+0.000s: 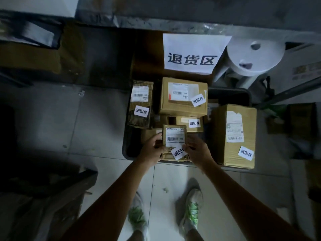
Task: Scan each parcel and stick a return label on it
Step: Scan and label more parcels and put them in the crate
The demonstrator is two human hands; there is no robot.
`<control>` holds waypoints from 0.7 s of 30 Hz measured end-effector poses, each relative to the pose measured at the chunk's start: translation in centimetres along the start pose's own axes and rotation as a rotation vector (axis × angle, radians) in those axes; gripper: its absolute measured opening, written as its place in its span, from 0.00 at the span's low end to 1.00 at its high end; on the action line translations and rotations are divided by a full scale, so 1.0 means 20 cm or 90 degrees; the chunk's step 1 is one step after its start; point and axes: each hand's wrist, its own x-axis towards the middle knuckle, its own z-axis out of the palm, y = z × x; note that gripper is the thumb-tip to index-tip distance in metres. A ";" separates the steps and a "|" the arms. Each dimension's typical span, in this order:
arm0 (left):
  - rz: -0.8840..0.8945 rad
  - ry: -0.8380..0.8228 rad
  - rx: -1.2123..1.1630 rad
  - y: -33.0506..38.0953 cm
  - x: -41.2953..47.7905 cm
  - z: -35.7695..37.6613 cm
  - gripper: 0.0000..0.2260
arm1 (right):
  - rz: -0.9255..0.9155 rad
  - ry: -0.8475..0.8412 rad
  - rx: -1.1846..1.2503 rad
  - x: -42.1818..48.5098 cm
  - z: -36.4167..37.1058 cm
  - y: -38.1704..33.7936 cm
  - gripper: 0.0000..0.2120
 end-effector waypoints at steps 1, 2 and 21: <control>-0.002 0.000 0.002 -0.03 0.04 0.00 0.22 | 0.004 0.000 -0.001 0.03 0.01 0.03 0.19; -0.002 -0.001 0.002 -0.06 0.09 -0.01 0.22 | 0.009 -0.001 0.001 0.06 0.03 0.06 0.19; 0.072 0.088 0.138 -0.25 0.27 -0.15 0.28 | 0.011 -0.030 -0.024 0.22 0.21 0.22 0.18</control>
